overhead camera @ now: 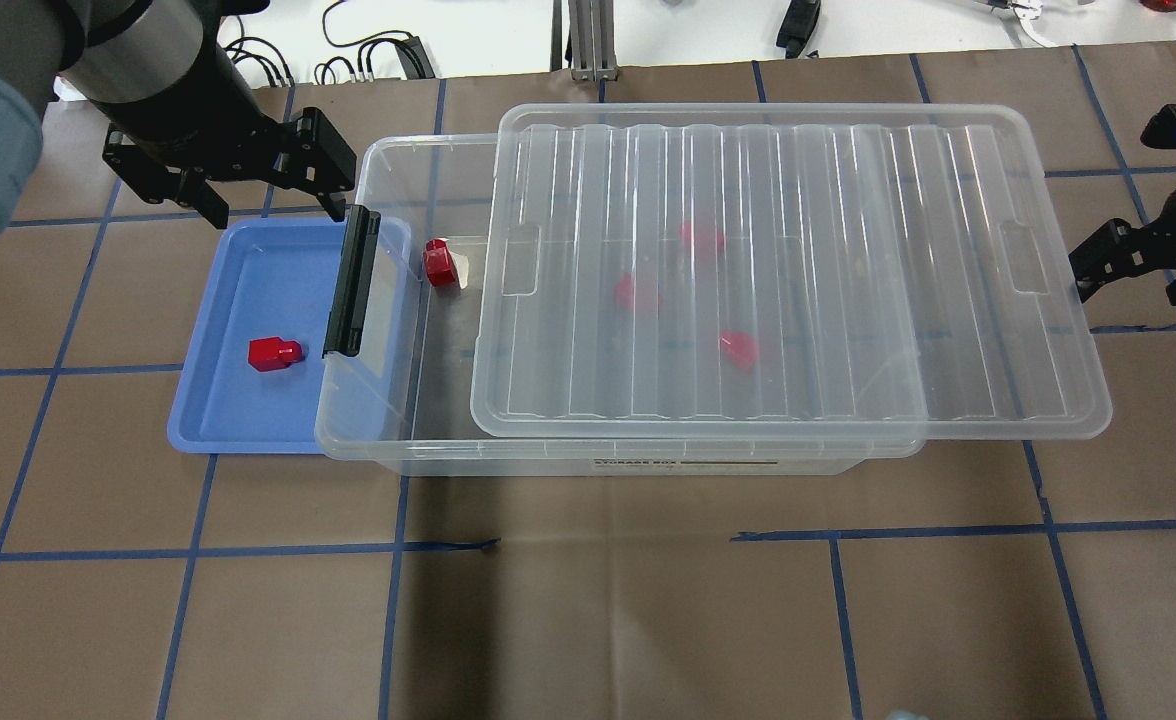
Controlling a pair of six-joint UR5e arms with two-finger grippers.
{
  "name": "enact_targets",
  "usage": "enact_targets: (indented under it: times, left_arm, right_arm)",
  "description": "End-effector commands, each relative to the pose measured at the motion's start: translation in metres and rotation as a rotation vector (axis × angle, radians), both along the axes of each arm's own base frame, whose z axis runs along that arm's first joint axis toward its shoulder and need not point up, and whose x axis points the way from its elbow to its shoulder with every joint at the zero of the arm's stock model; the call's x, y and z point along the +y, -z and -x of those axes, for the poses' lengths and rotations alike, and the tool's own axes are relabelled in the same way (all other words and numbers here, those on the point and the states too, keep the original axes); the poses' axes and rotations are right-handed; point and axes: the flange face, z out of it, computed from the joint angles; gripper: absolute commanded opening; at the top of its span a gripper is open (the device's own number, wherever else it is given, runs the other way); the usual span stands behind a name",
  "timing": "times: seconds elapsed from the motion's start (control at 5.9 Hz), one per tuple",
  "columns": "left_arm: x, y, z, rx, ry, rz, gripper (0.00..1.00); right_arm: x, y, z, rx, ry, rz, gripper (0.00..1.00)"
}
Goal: Place red block in blue tray from box
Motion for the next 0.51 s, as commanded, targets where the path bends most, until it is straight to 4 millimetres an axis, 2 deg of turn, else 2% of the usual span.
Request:
enact_targets:
  times: [0.0,0.34]
  left_arm:
    - [0.005,-0.005,-0.001,-0.002,-0.020,-0.068,0.98]
    - [0.008,0.002,-0.001,-0.004,-0.006,-0.074,0.98]
  right_arm:
    - [-0.004,0.001,-0.019,0.000,-0.033,-0.001,1.00]
    - [-0.007,0.001,-0.033,-0.002,-0.062,0.000,1.00]
